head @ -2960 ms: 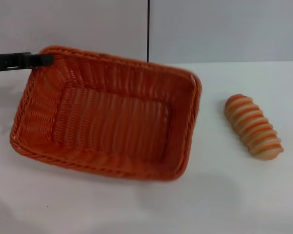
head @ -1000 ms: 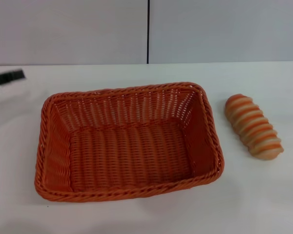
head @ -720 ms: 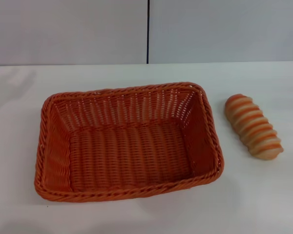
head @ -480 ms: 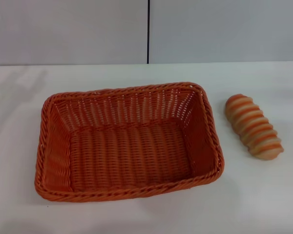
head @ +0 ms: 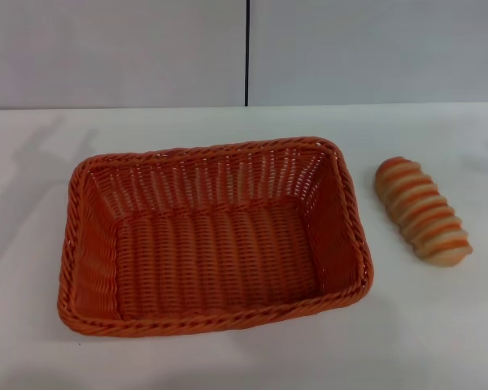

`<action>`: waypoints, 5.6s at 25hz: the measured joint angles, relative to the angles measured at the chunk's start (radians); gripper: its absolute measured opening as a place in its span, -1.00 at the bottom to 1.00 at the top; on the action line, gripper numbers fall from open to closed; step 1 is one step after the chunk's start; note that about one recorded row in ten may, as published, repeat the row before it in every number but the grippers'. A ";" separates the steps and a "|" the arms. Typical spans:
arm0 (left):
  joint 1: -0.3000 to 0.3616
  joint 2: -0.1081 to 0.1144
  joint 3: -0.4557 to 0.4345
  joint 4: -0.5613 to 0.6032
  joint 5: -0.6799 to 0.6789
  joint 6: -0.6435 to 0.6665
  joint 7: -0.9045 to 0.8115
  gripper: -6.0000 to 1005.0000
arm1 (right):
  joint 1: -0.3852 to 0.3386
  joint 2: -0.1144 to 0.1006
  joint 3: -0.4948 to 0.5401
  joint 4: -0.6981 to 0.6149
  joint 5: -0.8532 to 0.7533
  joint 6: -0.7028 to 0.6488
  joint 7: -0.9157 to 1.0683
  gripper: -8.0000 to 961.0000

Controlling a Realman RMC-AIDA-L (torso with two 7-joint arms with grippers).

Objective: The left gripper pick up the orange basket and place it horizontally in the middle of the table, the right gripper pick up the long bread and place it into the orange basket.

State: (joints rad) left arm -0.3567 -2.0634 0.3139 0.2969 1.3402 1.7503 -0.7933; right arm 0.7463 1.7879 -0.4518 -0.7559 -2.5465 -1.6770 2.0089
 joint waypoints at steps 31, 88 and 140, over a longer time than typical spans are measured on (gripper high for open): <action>-0.001 0.000 -0.023 -0.023 -0.027 0.006 0.008 0.21 | 0.095 0.145 -0.386 0.131 -0.102 0.134 0.132 0.42; 0.001 0.005 -0.035 -0.072 -0.046 0.034 0.009 0.20 | -0.130 0.185 -0.203 -0.241 0.336 0.101 0.102 -0.56; -0.038 0.001 -0.074 -0.098 -0.054 -0.006 0.017 0.19 | -0.411 0.271 -0.094 0.074 1.177 0.028 -0.799 0.10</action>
State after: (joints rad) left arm -0.3949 -2.0627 0.2399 0.1987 1.2860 1.7443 -0.7768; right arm 0.3357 2.0590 -0.5457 -0.6824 -1.3690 -1.6491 1.2100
